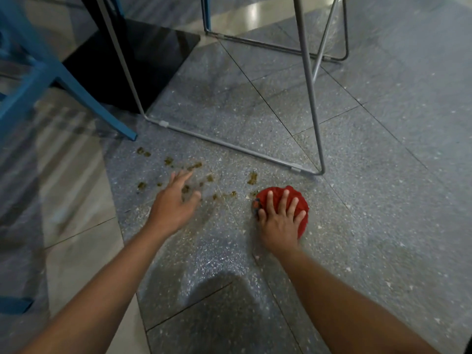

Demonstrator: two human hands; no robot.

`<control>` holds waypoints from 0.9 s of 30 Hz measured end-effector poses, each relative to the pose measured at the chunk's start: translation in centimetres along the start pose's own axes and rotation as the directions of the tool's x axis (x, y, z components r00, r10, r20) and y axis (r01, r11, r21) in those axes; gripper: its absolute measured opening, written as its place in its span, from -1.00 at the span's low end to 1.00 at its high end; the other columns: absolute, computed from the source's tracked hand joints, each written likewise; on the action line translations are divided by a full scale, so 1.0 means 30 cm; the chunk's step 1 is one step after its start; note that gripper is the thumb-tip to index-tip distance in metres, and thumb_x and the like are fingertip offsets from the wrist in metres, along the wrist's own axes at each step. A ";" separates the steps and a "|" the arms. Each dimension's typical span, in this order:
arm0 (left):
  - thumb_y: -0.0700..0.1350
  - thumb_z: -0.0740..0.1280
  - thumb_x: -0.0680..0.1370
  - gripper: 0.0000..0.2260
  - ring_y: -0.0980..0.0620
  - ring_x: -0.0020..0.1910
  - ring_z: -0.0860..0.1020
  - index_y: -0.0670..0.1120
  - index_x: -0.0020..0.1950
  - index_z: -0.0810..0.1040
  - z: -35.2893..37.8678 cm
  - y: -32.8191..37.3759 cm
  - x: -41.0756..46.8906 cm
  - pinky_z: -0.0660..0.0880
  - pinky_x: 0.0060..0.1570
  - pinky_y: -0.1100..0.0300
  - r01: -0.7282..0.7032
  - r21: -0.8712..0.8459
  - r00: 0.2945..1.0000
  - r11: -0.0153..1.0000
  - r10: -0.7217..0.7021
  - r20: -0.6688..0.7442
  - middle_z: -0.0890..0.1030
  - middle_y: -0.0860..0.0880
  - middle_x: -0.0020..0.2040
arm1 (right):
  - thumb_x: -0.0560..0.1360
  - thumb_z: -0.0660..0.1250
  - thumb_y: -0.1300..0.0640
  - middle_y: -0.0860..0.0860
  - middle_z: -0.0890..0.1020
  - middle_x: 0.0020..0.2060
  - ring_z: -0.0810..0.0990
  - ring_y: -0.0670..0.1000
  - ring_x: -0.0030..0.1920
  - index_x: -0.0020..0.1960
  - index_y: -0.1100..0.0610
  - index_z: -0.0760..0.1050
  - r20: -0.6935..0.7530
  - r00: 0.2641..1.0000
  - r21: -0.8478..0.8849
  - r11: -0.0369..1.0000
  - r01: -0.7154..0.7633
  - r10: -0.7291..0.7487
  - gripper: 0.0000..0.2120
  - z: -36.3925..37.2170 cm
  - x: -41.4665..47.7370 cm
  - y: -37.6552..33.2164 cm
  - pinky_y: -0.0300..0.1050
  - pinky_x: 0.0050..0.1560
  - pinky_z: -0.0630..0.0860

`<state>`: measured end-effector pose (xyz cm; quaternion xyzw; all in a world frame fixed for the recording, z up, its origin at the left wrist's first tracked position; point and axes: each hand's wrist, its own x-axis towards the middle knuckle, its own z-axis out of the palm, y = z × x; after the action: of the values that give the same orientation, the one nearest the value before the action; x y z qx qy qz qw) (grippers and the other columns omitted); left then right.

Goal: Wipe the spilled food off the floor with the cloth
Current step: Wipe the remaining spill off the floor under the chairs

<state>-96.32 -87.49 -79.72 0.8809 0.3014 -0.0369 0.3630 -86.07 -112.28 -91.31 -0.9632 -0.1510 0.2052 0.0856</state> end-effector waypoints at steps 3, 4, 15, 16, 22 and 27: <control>0.13 0.36 0.68 -0.45 -0.15 0.63 0.35 0.20 0.67 0.32 0.012 -0.081 -0.042 0.34 0.51 -0.07 0.072 -0.004 0.997 0.997 -0.072 0.020 0.12 -0.01 0.75 | 0.71 -0.12 -0.15 0.17 -0.24 0.63 -0.26 0.34 0.60 0.66 -0.05 -0.22 0.039 0.995 0.004 0.996 0.093 -0.093 -0.41 -0.058 0.162 -0.057 0.48 0.50 -0.18; 0.15 0.37 0.68 -0.45 -0.17 0.60 0.39 0.21 0.66 0.32 0.020 -0.105 -0.050 0.36 0.49 -0.07 0.093 -0.016 0.995 0.996 -0.093 0.025 0.13 0.00 0.75 | 0.71 -0.12 -0.15 0.17 -0.25 0.63 -0.27 0.34 0.60 0.66 -0.04 -0.23 0.055 0.992 -0.011 0.993 0.118 -0.118 -0.41 -0.079 0.211 -0.073 0.48 0.50 -0.17; 0.20 0.39 0.65 -0.49 -0.12 0.53 0.47 0.22 0.59 0.39 0.093 -0.115 0.035 0.43 0.37 -0.04 0.185 -0.206 0.977 0.961 -0.203 -0.070 0.42 0.00 0.63 | 0.69 -0.22 -0.25 -0.05 -0.25 0.64 -0.33 0.13 0.62 0.65 -0.15 -0.19 0.105 0.801 -0.147 0.787 0.599 -0.590 -0.43 0.028 0.100 -0.140 0.40 0.54 -0.20; 0.20 0.39 0.65 -0.50 -0.11 0.52 0.48 0.23 0.58 0.40 0.086 -0.125 0.036 0.42 0.33 -0.01 0.184 -0.224 0.975 0.957 -0.207 -0.084 0.45 0.01 0.61 | 0.68 -0.21 -0.26 -0.05 -0.26 0.63 -0.34 0.13 0.61 0.65 -0.15 -0.21 0.091 0.845 -0.152 0.832 0.534 -0.526 -0.42 -0.010 0.166 -0.146 0.40 0.54 -0.20; 0.21 0.41 0.64 -0.51 -0.08 0.53 0.47 0.23 0.56 0.43 0.056 -0.177 0.001 0.40 0.38 0.00 0.221 -0.293 0.949 0.930 -0.275 -0.156 0.48 0.03 0.59 | 0.68 -0.25 -0.19 0.10 -0.33 0.61 -0.40 0.27 0.57 0.64 0.01 -0.31 0.100 0.913 -0.173 0.897 0.407 -0.395 -0.39 0.004 0.132 -0.262 0.45 0.51 -0.19; 0.22 0.38 0.65 -0.45 -0.04 0.65 0.31 0.17 0.62 0.38 0.074 -0.155 0.005 0.30 0.53 -0.02 0.195 -0.230 0.963 0.953 -0.231 -0.142 0.18 0.06 0.74 | 0.67 -0.15 -0.27 -0.07 -0.22 0.65 -0.32 0.10 0.62 0.66 -0.11 -0.14 0.211 0.683 -0.160 0.665 0.730 -0.699 -0.39 0.109 -0.034 -0.326 0.37 0.54 -0.28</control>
<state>-98.45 -86.31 -84.26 0.7989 0.4265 0.0306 0.4230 -90.84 -103.08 -91.67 -0.8136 -0.5451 0.1987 0.0365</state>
